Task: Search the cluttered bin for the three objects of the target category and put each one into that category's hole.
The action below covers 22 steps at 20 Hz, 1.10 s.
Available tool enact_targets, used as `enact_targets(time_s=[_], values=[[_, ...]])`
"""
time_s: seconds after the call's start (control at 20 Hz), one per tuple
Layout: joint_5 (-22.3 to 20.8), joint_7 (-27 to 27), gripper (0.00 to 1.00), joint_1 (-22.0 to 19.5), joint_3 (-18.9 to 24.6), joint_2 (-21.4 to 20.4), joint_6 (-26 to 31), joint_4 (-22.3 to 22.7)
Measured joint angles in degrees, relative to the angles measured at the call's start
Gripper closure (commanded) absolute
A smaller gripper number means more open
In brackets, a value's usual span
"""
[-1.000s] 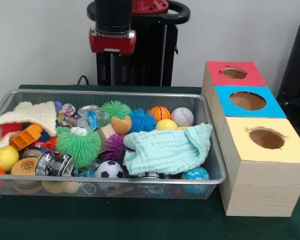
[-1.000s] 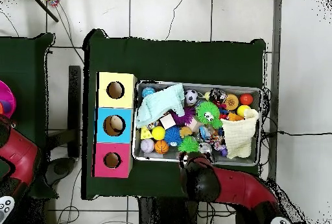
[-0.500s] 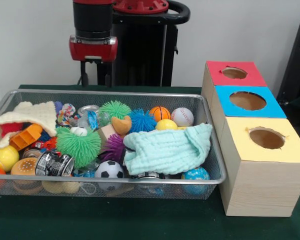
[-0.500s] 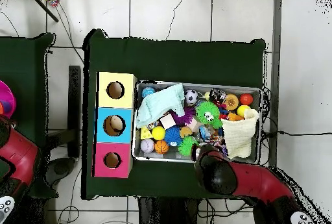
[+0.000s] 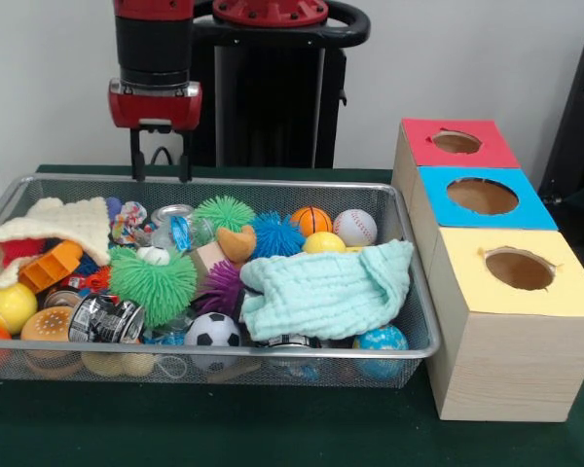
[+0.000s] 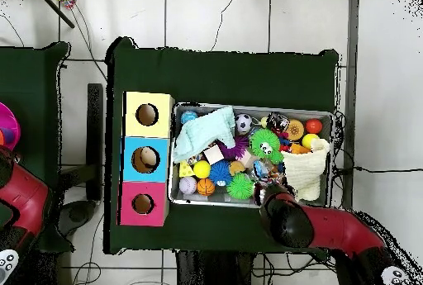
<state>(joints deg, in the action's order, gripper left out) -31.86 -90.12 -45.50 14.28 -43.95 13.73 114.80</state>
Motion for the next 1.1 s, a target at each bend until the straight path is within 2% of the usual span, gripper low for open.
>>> enact_targets(time_s=[0.5, 1.1], values=[[-5.03, 0.00, 0.00, 0.66, 0.07, 3.78, -0.63, -2.04], [-10.50, 0.00, 0.00, 0.90, 0.05, 8.07, -2.63, -6.67]])
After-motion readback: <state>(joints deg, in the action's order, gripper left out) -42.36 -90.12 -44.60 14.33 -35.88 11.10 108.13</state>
